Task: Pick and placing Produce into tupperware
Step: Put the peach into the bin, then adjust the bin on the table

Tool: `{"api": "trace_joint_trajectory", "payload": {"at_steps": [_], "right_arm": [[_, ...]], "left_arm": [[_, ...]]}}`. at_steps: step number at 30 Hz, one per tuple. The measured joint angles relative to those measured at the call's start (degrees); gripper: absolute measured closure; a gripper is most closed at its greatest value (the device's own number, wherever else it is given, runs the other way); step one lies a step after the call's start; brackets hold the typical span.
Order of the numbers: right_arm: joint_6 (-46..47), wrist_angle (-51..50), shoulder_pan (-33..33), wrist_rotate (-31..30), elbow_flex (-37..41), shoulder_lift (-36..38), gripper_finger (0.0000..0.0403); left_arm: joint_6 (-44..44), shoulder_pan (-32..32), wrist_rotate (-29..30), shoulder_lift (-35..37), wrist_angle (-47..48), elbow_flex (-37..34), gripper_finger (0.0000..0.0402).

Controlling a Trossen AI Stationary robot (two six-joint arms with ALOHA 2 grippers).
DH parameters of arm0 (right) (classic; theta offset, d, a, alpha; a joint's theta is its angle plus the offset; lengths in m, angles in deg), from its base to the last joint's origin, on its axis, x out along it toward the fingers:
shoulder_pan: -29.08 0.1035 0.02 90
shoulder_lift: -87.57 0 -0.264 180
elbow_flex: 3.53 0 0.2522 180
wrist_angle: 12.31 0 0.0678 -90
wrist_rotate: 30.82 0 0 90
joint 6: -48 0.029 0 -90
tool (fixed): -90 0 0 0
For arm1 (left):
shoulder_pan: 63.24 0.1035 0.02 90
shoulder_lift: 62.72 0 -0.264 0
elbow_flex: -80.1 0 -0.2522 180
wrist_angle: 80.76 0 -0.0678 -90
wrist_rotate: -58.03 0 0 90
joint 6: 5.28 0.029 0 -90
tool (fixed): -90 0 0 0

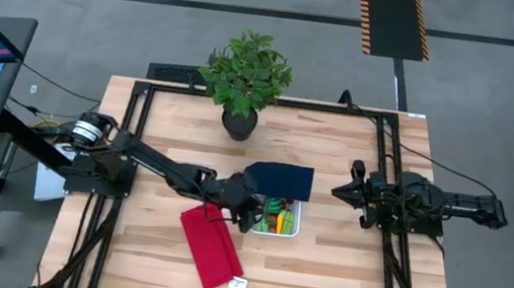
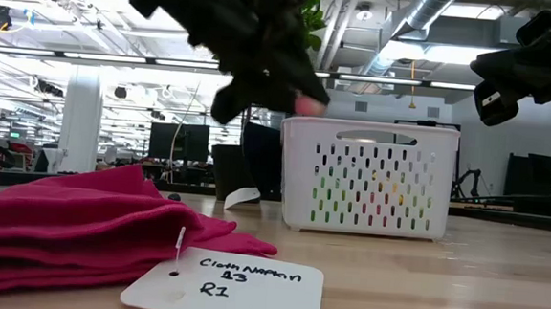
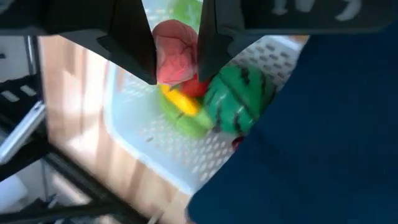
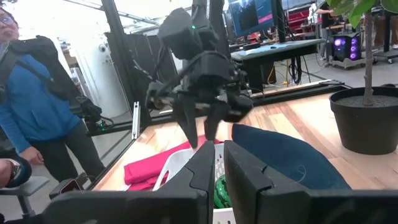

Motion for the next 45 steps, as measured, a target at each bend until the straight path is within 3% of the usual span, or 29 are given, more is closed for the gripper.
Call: {"api": "trace_joint_trajectory", "payload": {"at_steps": [5,14,17,20,24,26,36,41,45], "right_arm": [[0.0,0.0,0.0,0.0,0.0,0.0,0.0344],[0.0,0.0,0.0,0.0,0.0,0.0,0.0344],[0.0,0.0,0.0,0.0,0.0,0.0,0.0344],[0.0,0.0,0.0,0.0,0.0,0.0,0.0344],[0.0,0.0,0.0,-0.1,0.0,-0.1,0.0344],[0.0,0.1,0.0,-0.1,0.0,0.0,0.0344],[0.0,0.0,0.0,-0.1,0.0,0.0,0.0344],[0.0,0.0,0.0,-0.1,0.0,-0.1,0.0344],[0.0,-0.1,0.0,-0.1,0.0,-0.1,0.0344]], "left_arm": [[1.4,1.0,-2.1,-2.9,3.6,3.9,0.0277],[-1.8,1.0,1.9,-5.9,27.0,14.0,0.0175],[-0.6,1.0,4.6,-4.5,35.8,16.9,0.0159],[1.6,0.9,8.1,-2.8,38.5,17.9,0.0156],[11.1,0.5,9.8,-0.5,36.4,18.0,0.0170],[11.0,0.4,10.8,1.0,37.8,18.2,0.0183],[-13.6,0.7,12.3,0.4,58.8,17.9,0.0245],[-20.9,0.5,12.4,-1.2,59.7,18.0,0.0276],[-23.1,0.5,9.0,-2.9,58.6,18.1,0.0314]]}}
